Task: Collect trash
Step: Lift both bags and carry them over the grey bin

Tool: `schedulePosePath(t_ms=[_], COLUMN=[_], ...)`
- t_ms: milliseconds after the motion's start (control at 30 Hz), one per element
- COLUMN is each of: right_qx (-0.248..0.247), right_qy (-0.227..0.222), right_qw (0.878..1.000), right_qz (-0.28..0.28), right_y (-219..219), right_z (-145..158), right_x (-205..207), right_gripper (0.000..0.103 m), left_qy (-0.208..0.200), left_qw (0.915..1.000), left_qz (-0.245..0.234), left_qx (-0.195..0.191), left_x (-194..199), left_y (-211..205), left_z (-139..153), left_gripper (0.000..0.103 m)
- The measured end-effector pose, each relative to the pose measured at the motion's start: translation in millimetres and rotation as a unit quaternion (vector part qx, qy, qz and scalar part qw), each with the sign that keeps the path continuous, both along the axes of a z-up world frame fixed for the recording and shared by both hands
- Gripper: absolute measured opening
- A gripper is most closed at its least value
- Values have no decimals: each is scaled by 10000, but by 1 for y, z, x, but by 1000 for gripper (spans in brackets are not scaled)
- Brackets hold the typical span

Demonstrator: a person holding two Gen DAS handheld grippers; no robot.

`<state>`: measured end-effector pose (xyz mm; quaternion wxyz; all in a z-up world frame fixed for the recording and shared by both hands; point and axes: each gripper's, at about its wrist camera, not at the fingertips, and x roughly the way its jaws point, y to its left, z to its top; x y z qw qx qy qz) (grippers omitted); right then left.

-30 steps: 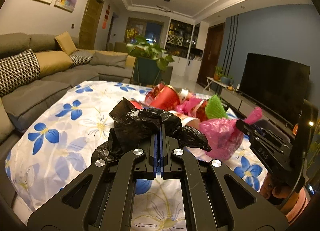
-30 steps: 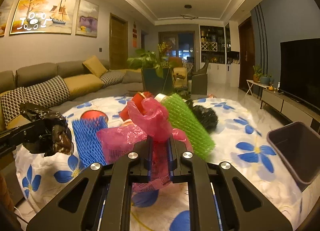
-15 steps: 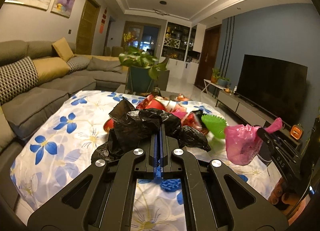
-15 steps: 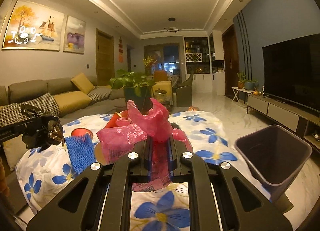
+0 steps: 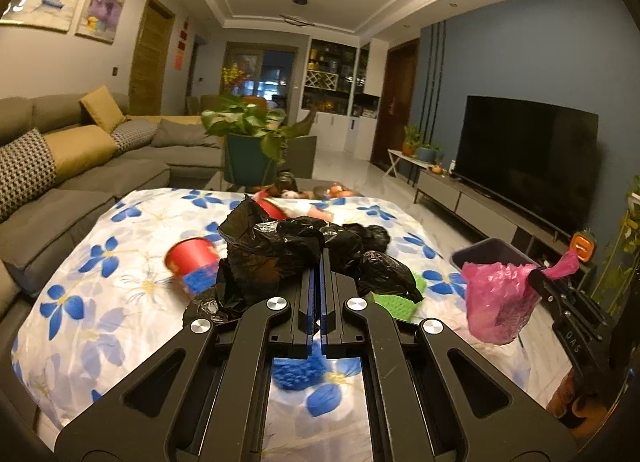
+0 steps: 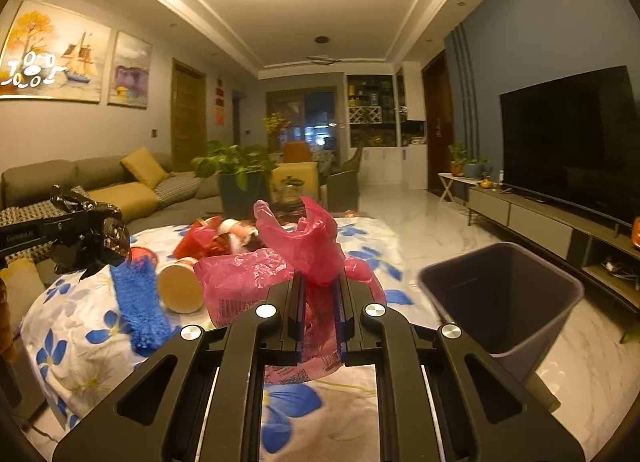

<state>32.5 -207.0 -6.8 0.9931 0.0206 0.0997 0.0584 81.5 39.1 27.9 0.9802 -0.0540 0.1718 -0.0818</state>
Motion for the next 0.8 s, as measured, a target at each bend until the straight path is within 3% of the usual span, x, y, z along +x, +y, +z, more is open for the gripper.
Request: schedulePosePath(t_ms=[300, 800], right_qx=[156, 147], right_qy=[-145, -369], right_qw=[9969, 9836], right_qz=[-754, -1761], right_y=[-47, -118], right_z=[13, 23], right_x=[0, 25], right_gripper=[13, 13], left_qy=[130, -9], left_qw=[9988, 9912], left_qz=[-473, -1241], left_qx=[66, 463], left_x=[37, 96], left_y=[-51, -164], left_z=[9, 16], left_gripper=[1, 1])
